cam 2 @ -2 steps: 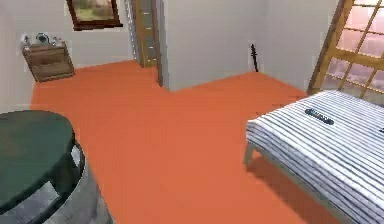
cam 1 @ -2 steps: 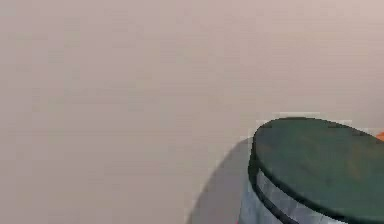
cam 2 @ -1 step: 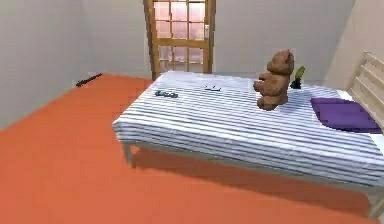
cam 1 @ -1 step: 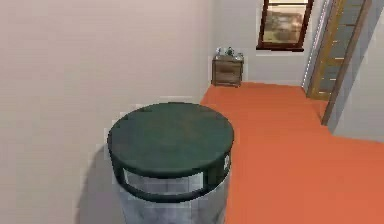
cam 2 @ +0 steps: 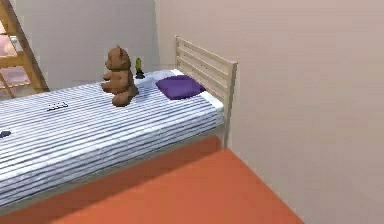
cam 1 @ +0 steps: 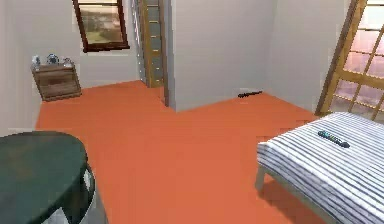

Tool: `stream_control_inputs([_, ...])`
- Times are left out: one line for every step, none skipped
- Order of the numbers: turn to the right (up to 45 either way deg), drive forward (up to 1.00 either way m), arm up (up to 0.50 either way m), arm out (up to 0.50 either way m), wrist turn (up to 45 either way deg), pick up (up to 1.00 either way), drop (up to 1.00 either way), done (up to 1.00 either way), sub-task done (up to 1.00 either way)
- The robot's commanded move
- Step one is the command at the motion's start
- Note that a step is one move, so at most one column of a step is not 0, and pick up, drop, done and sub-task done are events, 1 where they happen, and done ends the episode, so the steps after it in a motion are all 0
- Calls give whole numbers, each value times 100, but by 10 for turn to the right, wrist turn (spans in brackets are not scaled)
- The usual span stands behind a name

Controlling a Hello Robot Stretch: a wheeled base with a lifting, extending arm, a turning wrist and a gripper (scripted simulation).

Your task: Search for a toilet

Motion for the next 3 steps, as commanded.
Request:
stream_control_inputs([210,0,0,0,0,0,0,0,0])
stream_control_inputs([30,0,0,0,0,0,0,0,0])
stream_control_inputs([0,75,0,0,0,0,0,0,0])
